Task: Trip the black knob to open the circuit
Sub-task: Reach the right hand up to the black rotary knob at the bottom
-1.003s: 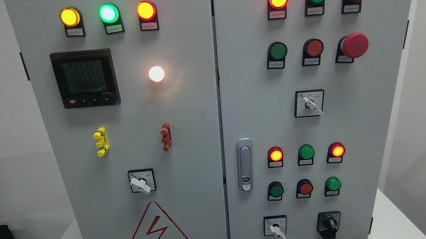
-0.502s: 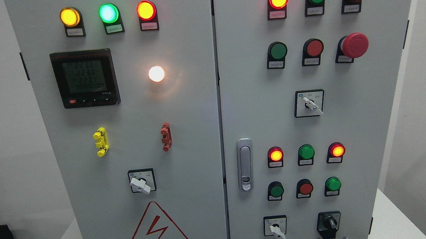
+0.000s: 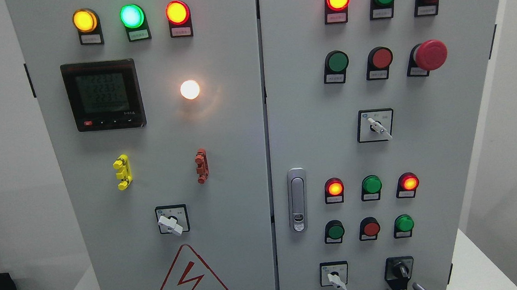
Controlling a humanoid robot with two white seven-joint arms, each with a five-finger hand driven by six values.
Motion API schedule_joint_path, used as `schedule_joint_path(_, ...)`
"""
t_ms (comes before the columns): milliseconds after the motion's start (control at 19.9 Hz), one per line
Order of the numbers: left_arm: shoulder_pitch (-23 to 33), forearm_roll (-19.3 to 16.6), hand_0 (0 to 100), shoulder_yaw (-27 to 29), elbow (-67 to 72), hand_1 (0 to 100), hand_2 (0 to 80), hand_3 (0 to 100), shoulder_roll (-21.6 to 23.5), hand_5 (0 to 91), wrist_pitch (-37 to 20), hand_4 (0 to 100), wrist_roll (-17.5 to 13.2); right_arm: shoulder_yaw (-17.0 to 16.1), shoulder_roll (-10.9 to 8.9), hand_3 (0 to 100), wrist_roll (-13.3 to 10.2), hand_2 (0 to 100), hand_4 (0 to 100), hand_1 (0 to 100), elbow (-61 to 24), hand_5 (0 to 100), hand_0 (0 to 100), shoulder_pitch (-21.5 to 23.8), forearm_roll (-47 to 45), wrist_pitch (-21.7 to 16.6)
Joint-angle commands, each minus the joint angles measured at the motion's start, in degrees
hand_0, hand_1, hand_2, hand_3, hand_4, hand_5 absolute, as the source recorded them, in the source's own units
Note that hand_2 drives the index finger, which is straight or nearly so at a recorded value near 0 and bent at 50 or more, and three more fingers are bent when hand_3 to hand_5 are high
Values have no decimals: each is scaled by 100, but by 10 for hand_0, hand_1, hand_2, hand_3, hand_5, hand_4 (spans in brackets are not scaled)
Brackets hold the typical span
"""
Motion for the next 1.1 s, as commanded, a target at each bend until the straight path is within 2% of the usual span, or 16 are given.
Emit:
schedule_joint_path(0, 0, -132, 120, 0, 0, 389, 0, 0, 0, 0, 5, 0, -2, 67, -2, 1000, 2, 0, 1000, 0, 11, 1000, 0, -17, 53, 0)
schedule_joint_path(552, 0, -132, 120, 0, 0, 389, 0, 0, 0, 0, -3, 0, -2, 128, 7, 1000, 2, 0, 1000, 0, 2, 1000, 0, -35, 62, 0)
schedule_joint_path(1054, 0, -132, 120, 0, 0, 389, 0, 0, 0, 0, -3, 0, -2, 322, -2, 1000, 2, 0, 1000, 0, 20, 1000, 0, -17, 62, 8)
